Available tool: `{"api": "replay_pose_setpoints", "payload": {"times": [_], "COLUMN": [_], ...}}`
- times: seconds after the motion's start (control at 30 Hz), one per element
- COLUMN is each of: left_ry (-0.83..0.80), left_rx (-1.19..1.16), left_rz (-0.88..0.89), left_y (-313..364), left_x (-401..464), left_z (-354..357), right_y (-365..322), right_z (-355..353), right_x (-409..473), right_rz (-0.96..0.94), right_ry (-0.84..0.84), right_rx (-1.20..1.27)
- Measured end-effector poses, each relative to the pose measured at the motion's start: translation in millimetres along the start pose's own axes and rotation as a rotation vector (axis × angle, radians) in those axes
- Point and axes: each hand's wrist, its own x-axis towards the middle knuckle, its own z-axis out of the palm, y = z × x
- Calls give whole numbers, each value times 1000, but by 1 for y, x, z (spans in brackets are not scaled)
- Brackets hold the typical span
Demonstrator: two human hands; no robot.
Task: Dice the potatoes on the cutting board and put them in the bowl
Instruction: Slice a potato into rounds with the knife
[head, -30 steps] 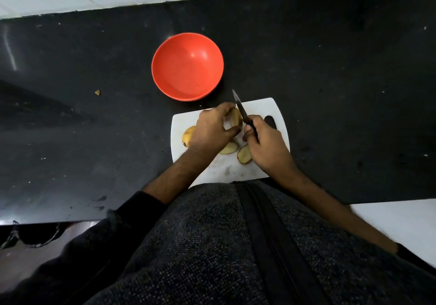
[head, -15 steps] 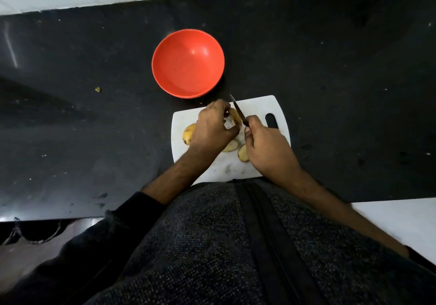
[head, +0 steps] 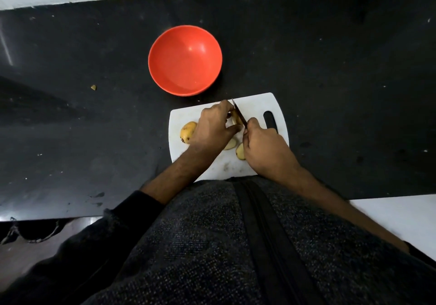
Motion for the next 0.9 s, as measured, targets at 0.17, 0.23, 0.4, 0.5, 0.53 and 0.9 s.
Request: {"api": "replay_pose_setpoints", "payload": {"times": [0.17, 0.23, 0.4, 0.5, 0.53, 0.9], "left_ry": [-23, -32, -51, -66, -68, -41], "left_rx": [58, 66, 114, 101, 91, -32], "left_rz": [33, 40, 40, 52, 57, 3], "left_y": [2, 1, 1, 3, 3, -3], "left_x": [0, 1, 4, 7, 8, 9], "left_z": [-1, -1, 1, -1, -1, -1], "right_y": [-2, -1, -2, -4, -4, 3], "right_z": [-8, -9, -7, -4, -3, -3], "right_x": [0, -1, 1, 3, 5, 13], "right_rz": [25, 28, 27, 38, 48, 78], "right_ry": [-57, -82, -102, -116, -116, -216], "right_rx": [-39, -48, -49, -45, -44, 46]}}
